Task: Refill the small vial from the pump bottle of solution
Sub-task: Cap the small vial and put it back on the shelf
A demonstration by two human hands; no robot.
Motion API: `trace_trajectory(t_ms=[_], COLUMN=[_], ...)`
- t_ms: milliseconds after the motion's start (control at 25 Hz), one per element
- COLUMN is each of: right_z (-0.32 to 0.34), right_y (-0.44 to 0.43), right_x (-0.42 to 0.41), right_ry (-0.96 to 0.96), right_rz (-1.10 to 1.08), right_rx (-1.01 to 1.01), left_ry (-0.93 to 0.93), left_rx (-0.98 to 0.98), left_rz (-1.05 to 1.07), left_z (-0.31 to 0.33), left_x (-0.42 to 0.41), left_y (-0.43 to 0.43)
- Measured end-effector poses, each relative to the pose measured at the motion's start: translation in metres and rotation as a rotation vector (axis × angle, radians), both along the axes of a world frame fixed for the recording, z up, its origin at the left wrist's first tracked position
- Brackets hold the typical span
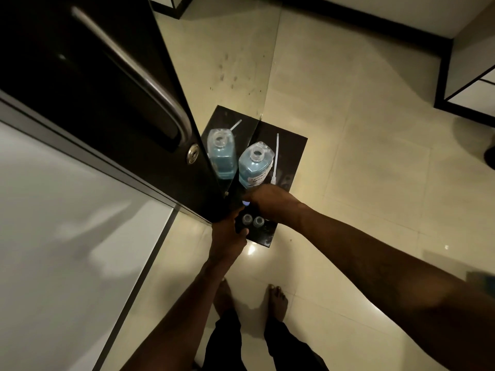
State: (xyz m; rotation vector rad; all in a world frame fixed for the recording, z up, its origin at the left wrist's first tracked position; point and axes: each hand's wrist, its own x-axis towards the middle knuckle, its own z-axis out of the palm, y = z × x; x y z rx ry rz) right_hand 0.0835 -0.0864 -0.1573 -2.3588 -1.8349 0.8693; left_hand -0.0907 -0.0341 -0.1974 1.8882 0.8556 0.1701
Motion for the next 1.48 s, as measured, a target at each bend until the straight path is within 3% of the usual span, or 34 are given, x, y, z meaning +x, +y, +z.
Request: trace_trajectory(t_ms=[160, 480, 600, 760, 880, 1000, 1160, 1480], right_z=[-0.011, -0.034, -0.026, 0.025, 0.085, 0.152, 0.223, 0.277], right_y=[0.017, 0.029, 0.022, -0.009, -0.037, -0.053, -0.06, -0.076], right_x=[0.009, 0.004, 0.007, 0.014, 0.014, -0.002, -0.015, -0.018], right_ry=[-0.082, -0.197, -0.064, 0.161, 0.217, 0.222, 0.164, 0.063], right_rz=[0.084, 0.256, 0.101, -0.202, -0.42, -0.304, -0.13, -0.125], right_rx=[-0.157, -0.196, -0.158, 0.02, 0.248, 0.417, 0.414, 0.425], left_ry=[0.011, 0.013, -0.056, -0.164, -0.164, -0.171, -0.26, -0.23], left_rx=[0.088, 0.088, 0.14, 0.163, 0.205, 0.255, 0.35, 0.252], left_rz=[-0.047, -0.011, 0.039, 0.062, -0.027, -0.097, -0.115, -0.162], left_z=[-0.014, -0.026, -0.018, 0.024, 0.074, 0.128, 0.175, 0.234], left_x=[0.004, 0.008, 0.004, -0.001, 0.002, 0.009, 0.016, 0.019], left_y=[0.004, -0.002, 0.003, 0.006, 0.004, 0.0, -0.003, 0.0])
